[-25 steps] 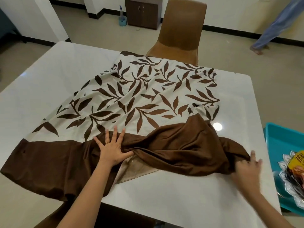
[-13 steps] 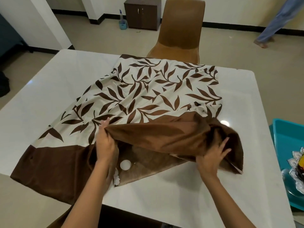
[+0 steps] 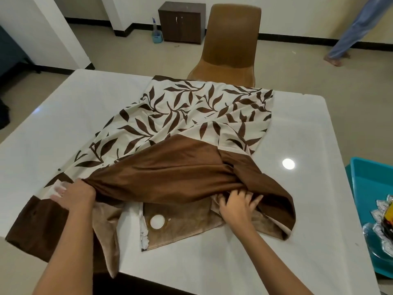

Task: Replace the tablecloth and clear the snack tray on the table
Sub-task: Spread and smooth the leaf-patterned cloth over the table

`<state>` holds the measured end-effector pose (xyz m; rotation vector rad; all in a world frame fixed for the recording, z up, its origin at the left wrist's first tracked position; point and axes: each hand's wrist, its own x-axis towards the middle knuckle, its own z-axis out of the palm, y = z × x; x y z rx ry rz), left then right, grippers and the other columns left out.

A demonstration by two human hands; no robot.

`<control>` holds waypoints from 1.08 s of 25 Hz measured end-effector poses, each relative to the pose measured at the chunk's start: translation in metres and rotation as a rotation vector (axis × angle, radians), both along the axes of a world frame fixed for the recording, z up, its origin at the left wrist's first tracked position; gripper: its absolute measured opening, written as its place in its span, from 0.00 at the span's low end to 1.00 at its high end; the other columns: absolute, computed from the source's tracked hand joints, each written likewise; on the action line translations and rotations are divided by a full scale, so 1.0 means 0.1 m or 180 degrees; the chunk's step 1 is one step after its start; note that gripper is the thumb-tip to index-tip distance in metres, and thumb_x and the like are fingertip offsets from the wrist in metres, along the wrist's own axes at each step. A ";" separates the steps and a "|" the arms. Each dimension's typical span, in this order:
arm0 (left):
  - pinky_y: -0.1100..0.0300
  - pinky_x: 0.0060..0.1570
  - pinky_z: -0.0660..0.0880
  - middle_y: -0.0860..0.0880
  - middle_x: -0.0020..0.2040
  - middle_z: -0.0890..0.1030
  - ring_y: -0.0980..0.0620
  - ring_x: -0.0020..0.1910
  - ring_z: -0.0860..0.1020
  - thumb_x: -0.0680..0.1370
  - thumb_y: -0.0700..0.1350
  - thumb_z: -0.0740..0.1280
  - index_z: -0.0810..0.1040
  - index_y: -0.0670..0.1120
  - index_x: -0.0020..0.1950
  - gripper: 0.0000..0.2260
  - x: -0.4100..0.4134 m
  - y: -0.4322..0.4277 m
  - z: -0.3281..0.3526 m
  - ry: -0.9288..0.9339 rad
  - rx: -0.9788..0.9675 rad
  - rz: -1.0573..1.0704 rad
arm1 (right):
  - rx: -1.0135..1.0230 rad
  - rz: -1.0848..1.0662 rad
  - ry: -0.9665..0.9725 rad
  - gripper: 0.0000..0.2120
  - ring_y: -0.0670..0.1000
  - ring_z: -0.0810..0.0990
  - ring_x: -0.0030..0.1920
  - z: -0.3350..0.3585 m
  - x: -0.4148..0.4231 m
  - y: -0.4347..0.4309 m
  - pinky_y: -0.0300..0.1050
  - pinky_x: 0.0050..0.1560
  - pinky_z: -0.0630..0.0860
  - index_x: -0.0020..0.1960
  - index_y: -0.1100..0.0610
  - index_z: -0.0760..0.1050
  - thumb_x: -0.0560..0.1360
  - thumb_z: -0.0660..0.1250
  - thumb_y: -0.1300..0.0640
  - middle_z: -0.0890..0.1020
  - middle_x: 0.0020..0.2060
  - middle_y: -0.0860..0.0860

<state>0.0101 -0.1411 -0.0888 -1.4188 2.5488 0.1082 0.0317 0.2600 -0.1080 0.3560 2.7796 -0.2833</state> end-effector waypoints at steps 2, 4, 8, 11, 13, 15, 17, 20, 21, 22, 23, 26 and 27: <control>0.40 0.74 0.46 0.32 0.75 0.55 0.35 0.76 0.51 0.81 0.45 0.57 0.58 0.40 0.76 0.24 -0.06 0.18 0.06 -0.0043 0.0012 -0.0207 | 0.0078 0.0536 -0.0177 0.24 0.60 0.58 0.73 0.06 0.04 -0.15 0.63 0.73 0.44 0.70 0.57 0.66 0.80 0.52 0.44 0.67 0.70 0.58; 0.39 0.72 0.57 0.32 0.71 0.64 0.35 0.72 0.61 0.79 0.40 0.61 0.62 0.39 0.73 0.22 -0.20 0.61 0.15 0.0524 0.0117 -0.1107 | -0.0226 0.1048 0.0107 0.21 0.58 0.64 0.69 0.02 0.11 -0.38 0.54 0.71 0.58 0.70 0.57 0.63 0.81 0.52 0.48 0.69 0.69 0.57; 0.45 0.75 0.49 0.46 0.77 0.58 0.45 0.77 0.54 0.82 0.52 0.56 0.58 0.53 0.77 0.23 -0.37 1.75 0.08 0.1397 0.1133 -0.2714 | -0.0815 0.1659 0.0327 0.25 0.56 0.70 0.66 -0.18 0.15 -0.61 0.51 0.70 0.62 0.71 0.55 0.64 0.79 0.54 0.43 0.73 0.66 0.55; 0.38 0.71 0.35 0.50 0.80 0.43 0.44 0.78 0.40 0.79 0.66 0.47 0.44 0.60 0.78 0.30 -0.40 1.92 -0.40 0.0532 0.1075 -0.2525 | -0.0818 0.1744 0.0265 0.26 0.53 0.79 0.57 -0.38 0.24 -0.53 0.49 0.63 0.70 0.62 0.50 0.76 0.75 0.55 0.35 0.81 0.56 0.49; 0.34 0.69 0.34 0.53 0.79 0.42 0.45 0.78 0.39 0.77 0.69 0.46 0.42 0.62 0.77 0.31 -0.34 1.76 -0.56 0.0435 0.0980 -0.2240 | -0.0738 0.1843 0.0321 0.24 0.51 0.79 0.55 -0.43 0.28 -0.33 0.47 0.64 0.69 0.60 0.48 0.77 0.75 0.56 0.35 0.82 0.54 0.48; 0.33 0.68 0.34 0.54 0.80 0.45 0.46 0.78 0.42 0.76 0.70 0.47 0.42 0.63 0.77 0.31 -0.28 1.57 -0.59 0.0443 0.0865 -0.2174 | -0.0631 0.1983 0.0516 0.25 0.51 0.77 0.61 -0.48 0.31 -0.02 0.46 0.68 0.60 0.66 0.46 0.72 0.76 0.54 0.35 0.79 0.60 0.48; 0.33 0.69 0.37 0.54 0.80 0.48 0.47 0.78 0.43 0.76 0.69 0.48 0.43 0.64 0.77 0.31 -0.21 1.31 -0.56 0.0435 0.0785 -0.2058 | -0.0408 0.2098 0.0533 0.27 0.50 0.72 0.67 -0.46 0.35 0.29 0.45 0.71 0.54 0.74 0.42 0.62 0.77 0.52 0.34 0.73 0.68 0.46; 0.34 0.70 0.40 0.55 0.79 0.48 0.48 0.78 0.44 0.77 0.69 0.49 0.43 0.64 0.77 0.31 -0.07 0.89 -0.57 0.0420 0.0700 -0.1866 | -0.0306 0.1899 0.0474 0.32 0.49 0.70 0.69 -0.49 0.38 0.83 0.42 0.70 0.53 0.76 0.41 0.55 0.75 0.54 0.33 0.70 0.70 0.44; 0.34 0.70 0.40 0.55 0.79 0.47 0.48 0.78 0.44 0.77 0.68 0.49 0.43 0.64 0.77 0.31 -0.01 0.74 -0.58 0.0413 0.0673 -0.1793 | -0.0231 0.1777 0.0530 0.33 0.50 0.70 0.69 -0.49 0.38 1.05 0.42 0.70 0.54 0.76 0.43 0.58 0.74 0.55 0.34 0.71 0.70 0.45; 0.34 0.70 0.40 0.54 0.80 0.47 0.48 0.78 0.44 0.77 0.68 0.49 0.43 0.64 0.77 0.31 0.06 0.59 -0.59 0.0407 0.0653 -0.1715 | -0.0150 0.1603 0.0590 0.32 0.52 0.72 0.68 -0.49 0.36 1.32 0.43 0.69 0.58 0.75 0.46 0.62 0.73 0.55 0.35 0.73 0.68 0.48; 0.34 0.70 0.40 0.54 0.80 0.47 0.48 0.78 0.44 0.77 0.68 0.49 0.43 0.63 0.77 0.31 0.13 0.45 -0.60 0.0394 0.0633 -0.1656 | 0.0004 0.1371 0.0626 0.32 0.56 0.76 0.64 -0.47 0.33 1.65 0.47 0.64 0.66 0.72 0.51 0.69 0.73 0.54 0.36 0.77 0.65 0.53; 0.35 0.71 0.40 0.54 0.80 0.48 0.49 0.78 0.45 0.78 0.66 0.50 0.44 0.63 0.77 0.30 0.37 0.00 -0.64 0.0262 0.0501 -0.1629 | 0.0494 0.0805 0.0244 0.36 0.63 0.82 0.40 -0.26 0.28 2.60 0.52 0.40 0.77 0.51 0.60 0.81 0.74 0.46 0.33 0.84 0.42 0.62; 0.36 0.71 0.39 0.54 0.80 0.48 0.49 0.78 0.46 0.79 0.65 0.50 0.44 0.63 0.77 0.29 0.44 -0.13 -0.64 0.0173 0.0468 -0.1598 | 0.0638 0.0829 0.0052 0.36 0.64 0.81 0.37 -0.20 0.25 2.81 0.57 0.40 0.78 0.49 0.61 0.79 0.75 0.44 0.34 0.83 0.38 0.64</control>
